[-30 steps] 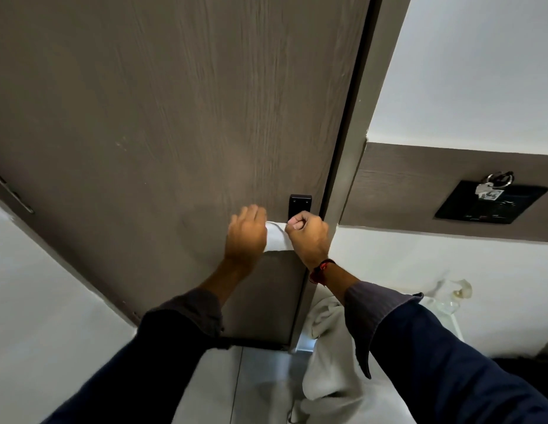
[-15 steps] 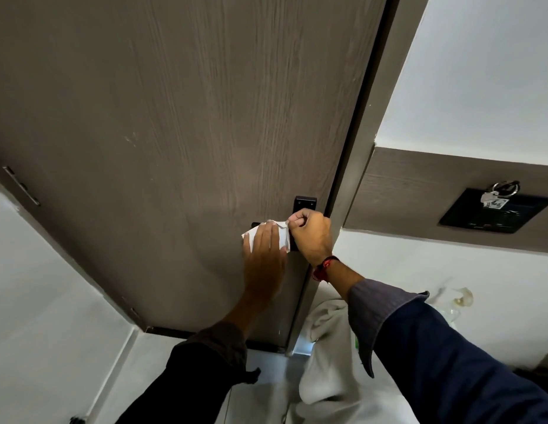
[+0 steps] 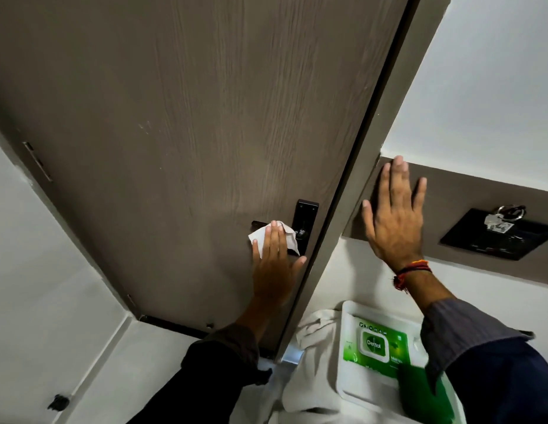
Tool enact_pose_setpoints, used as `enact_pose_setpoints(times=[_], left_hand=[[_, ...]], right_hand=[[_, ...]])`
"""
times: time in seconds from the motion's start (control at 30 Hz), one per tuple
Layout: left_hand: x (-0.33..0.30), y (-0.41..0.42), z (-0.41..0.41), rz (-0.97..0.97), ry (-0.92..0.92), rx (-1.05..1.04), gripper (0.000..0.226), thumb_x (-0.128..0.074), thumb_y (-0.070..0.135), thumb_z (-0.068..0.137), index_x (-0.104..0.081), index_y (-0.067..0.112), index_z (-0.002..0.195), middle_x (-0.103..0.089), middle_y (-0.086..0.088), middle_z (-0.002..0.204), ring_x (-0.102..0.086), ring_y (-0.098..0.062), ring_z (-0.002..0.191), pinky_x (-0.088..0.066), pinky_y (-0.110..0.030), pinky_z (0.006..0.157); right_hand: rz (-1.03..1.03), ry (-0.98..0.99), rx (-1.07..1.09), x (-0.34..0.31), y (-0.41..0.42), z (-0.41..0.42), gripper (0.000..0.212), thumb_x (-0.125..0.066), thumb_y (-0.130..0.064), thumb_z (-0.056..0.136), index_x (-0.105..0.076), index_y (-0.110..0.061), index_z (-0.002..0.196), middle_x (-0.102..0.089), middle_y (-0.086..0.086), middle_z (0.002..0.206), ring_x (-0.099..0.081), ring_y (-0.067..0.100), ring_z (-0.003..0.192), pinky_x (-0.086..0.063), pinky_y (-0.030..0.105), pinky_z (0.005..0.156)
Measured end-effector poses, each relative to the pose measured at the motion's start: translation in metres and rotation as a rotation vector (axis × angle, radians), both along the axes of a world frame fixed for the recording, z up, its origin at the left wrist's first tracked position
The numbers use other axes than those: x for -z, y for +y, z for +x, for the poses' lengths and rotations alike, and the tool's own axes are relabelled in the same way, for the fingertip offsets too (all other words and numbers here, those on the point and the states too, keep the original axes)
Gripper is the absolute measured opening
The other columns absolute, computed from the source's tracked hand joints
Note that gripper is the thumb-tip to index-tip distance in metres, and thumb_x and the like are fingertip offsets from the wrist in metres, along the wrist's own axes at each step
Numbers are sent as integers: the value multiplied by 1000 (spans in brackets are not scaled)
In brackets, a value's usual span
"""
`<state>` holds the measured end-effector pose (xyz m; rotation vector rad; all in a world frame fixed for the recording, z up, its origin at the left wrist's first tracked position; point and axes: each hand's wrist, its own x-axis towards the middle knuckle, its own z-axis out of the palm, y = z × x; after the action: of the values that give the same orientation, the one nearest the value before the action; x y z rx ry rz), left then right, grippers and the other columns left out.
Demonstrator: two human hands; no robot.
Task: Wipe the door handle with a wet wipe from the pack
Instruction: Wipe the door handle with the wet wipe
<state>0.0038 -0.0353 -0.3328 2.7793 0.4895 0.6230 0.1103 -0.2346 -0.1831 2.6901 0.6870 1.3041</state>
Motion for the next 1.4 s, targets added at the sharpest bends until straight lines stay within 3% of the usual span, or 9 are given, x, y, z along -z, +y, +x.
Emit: enact_pose_setpoints(times=[0.23, 0.33, 0.47, 0.63, 0.8, 1.0, 1.17, 1.4], left_hand=[[-11, -47, 24, -207, -96, -222, 89, -25, 66, 98, -16, 2, 160, -17, -15, 169, -14, -29, 157, -23, -53, 125], [-25, -55, 36, -410, -208, -323, 87, -35, 61, 101, -16, -1, 159, -13, -17, 169, -12, -29, 157, -25, -53, 125], [-26, -85, 41, -437, -255, -278, 88, -46, 56, 100, -17, -3, 158, -13, -21, 168, -14, -32, 157, -29, -51, 124], [-35, -60, 50, -571, -387, -403, 84, -50, 47, 102, -14, -5, 158, -10, -22, 168, -11, -32, 157, -30, -52, 124], [-26, -101, 51, -617, -382, -233, 93, -53, 48, 100, -4, -9, 156, 1, -28, 167, -5, -37, 157, -23, -52, 127], [-30, -52, 63, -567, -446, -426, 84, -52, 45, 102, -15, -8, 156, -8, -25, 167, -9, -36, 157, -30, -56, 123], [-7, -94, 50, -386, -344, -149, 94, -40, 62, 99, -7, -2, 159, -1, -21, 169, 2, -31, 158, -16, -49, 129], [-11, -27, 27, -184, -155, -42, 90, -51, 57, 97, -17, 1, 159, -12, -15, 169, -7, -30, 158, -19, -51, 128]], right_hand=[[-23, -118, -81, 9, -10, 24, 75, -31, -46, 107, 1, -7, 163, 17, 7, 170, 13, 21, 159, 10, 48, 128], [-31, -169, -122, 12, -13, 32, 76, -33, -47, 107, -1, -8, 163, 17, 6, 171, 14, 20, 159, 13, 46, 128], [-19, -234, -147, 16, -13, 39, 75, -35, -47, 106, -5, -7, 163, 15, 7, 171, 12, 21, 159, 13, 46, 129], [-9, -291, -161, 18, -11, 43, 75, -38, -45, 106, -8, -6, 163, 13, 7, 171, 11, 21, 160, 9, 48, 129], [0, -351, -158, 21, -9, 45, 75, -41, -44, 104, -14, -5, 162, 11, 9, 172, 9, 22, 160, 4, 50, 128], [11, -386, -159, 22, -8, 46, 74, -42, -44, 103, -17, -6, 162, 9, 9, 172, 6, 22, 160, 4, 50, 129], [14, -402, -165, 24, -8, 48, 75, -43, -44, 103, -17, -6, 162, 8, 9, 172, 6, 22, 160, 3, 50, 129], [1, -410, -156, 25, -9, 49, 75, -43, -44, 102, -19, -6, 162, 7, 9, 172, 4, 23, 160, 2, 50, 129]])
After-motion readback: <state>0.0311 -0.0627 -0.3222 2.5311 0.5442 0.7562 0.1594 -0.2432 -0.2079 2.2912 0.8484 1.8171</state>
